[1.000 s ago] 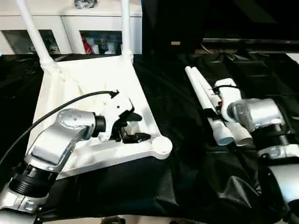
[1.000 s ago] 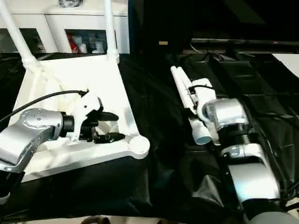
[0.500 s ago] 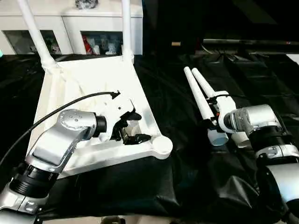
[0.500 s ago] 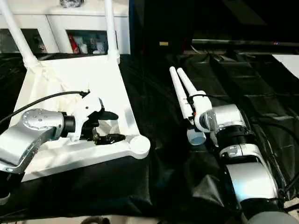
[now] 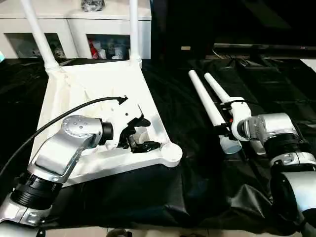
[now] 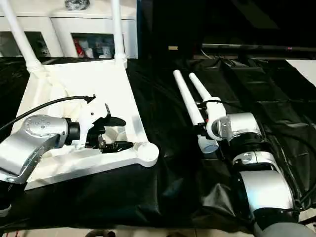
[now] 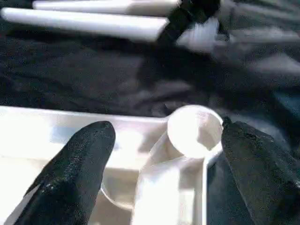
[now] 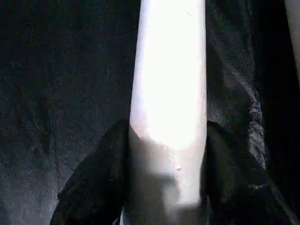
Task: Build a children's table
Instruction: Pick table leg
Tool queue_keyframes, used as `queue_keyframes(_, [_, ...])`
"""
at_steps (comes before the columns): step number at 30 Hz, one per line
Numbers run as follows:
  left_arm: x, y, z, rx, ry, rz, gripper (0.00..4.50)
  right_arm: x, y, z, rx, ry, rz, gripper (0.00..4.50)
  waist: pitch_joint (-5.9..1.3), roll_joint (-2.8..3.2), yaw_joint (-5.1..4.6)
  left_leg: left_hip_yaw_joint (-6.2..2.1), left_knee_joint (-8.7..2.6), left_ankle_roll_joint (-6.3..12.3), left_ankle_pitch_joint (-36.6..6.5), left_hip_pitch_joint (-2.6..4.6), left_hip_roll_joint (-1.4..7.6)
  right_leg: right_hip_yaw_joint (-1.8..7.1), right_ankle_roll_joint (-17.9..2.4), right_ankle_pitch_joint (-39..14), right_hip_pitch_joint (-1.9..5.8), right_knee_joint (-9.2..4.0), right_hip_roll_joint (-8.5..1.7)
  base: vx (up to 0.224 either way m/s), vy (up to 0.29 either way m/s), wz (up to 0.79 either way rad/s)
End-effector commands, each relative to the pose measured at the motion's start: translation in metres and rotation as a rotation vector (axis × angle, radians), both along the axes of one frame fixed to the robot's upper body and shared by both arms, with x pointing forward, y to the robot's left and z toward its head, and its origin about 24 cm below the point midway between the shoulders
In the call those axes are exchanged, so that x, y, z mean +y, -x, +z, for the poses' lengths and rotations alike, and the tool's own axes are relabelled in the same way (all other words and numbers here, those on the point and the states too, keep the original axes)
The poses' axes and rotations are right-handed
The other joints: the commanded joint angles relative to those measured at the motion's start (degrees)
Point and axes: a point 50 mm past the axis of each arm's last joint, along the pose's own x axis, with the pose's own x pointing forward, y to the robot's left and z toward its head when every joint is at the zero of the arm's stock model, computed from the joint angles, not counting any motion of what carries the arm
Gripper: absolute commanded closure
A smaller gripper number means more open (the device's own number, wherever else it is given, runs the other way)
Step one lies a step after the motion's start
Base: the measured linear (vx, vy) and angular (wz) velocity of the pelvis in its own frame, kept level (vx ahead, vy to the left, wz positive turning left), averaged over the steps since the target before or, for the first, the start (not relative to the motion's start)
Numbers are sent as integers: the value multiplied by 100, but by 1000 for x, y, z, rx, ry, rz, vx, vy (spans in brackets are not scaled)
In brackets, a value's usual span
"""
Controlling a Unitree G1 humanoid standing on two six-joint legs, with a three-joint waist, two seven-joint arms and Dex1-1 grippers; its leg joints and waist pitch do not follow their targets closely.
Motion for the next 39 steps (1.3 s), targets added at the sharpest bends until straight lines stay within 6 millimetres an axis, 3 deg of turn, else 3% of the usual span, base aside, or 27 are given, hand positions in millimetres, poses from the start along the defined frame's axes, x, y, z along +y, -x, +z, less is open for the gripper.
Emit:
queue_keyframes(1, [0,-12,13,-70,54,67,36,3,0,-3,-35,-87,-7,258,-398,60,-28,-104,-379,-419,-1965,159,114,210,-868,-2178,225,-516,-307,0,0,0])
queue_keyframes(3, [-3,-21,18,-95,116,133,36,9,-3,2,-111,-173,17,258,-404,55,-27,-93,-366,-387,-2009,179,105,209,-822,-2228,214,-549,-304,0,0,0])
queue_keyframes(5, [-7,-29,24,-98,198,200,36,16,-5,9,-179,-283,39,258,-423,71,-17,-107,-376,-325,-1881,146,103,201,-834,-2050,252,-525,-301,0,0,0])
queue_keyframes(7, [-8,-32,25,-92,227,221,36,19,-5,11,-207,-321,48,259,-443,49,2,-114,-371,-275,-1731,139,117,200,-892,-1863,275,-506,-316,0,0,0])
queue_keyframes(8, [-10,-34,26,-87,250,238,36,20,-6,13,-230,-349,54,259,-439,41,-17,-97,-371,-221,-1607,91,105,200,-942,-1735,297,-495,-303,0,0,0])
queue_keyframes(10, [-16,-42,31,-46,375,301,36,29,-5,27,-375,-516,115,259,-448,63,16,-66,-335,-128,-1518,113,102,219,-993,-1507,285,-489,-302,0,0,0])
queue_keyframes(12, [-20,-45,34,-20,439,318,36,33,-3,33,-427,-593,149,259,-482,42,23,-89,-346,-25,-1247,70,109,198,-1068,-1203,329,-438,-295,0,0,0])
queue_keyframes(16, [-36,-55,39,118,634,344,36,53,13,51,-539,-803,305,259,-484,40,69,-84,-333,161,-1104,79,122,186,-1181,-1044,333,-440,-310,0,0,0])
queue_keyframes(17, [-41,-58,39,159,668,353,36,59,19,55,-556,-848,353,259,-478,15,78,-69,-337,208,-1078,78,117,184,-1177,-1063,329,-465,-304,0,0,0])
queue_keyframes(21, [-50,-62,37,225,730,372,36,67,26,61,-575,-897,426,259,-475,23,105,-90,-361,207,-1096,86,138,177,-1150,-1205,330,-485,-327,0,0,0])
queue_keyframes(22, [-52,-63,38,254,764,373,36,69,28,62,-575,-908,443,259,-466,59,110,-90,-361,168,-1104,82,139,180,-1142,-1253,325,-499,-336,0,0,0])
queue_keyframes(29, [-66,-61,52,334,902,305,36,80,41,62,-558,-917,543,259,-458,0,156,-93,-372,151,-1111,86,140,180,-1030,-1427,329,-525,-350,0,0,0])
queue_keyframes(33, [-68,-58,55,344,929,267,36,82,42,61,-552,-911,549,259,-453,5,163,-91,-377,127,-1089,81,139,188,-955,-1491,323,-536,-351,0,0,0])
queue_keyframes(34, [-68,-58,55,344,929,267,70,82,42,61,-552,-911,549,259,-449,3,160,-92,-379,119,-1098,79,138,187,-953,-1516,322,-541,-352,0,0,0])
queue_keyframes(37, [-67,-58,55,322,895,282,70,83,42,61,-545,-881,554,259,-445,-21,161,-96,-385,113,-1088,76,146,188,-908,-1584,325,-543,-358,0,0,0])
queue_keyframes(39, [-66,-59,53,309,874,303,112,84,42,60,-543,-859,552,259,-439,-11,157,-94,-390,92,-1116,85,145,191,-840,-1644,313,-557,-352,0,0,0])
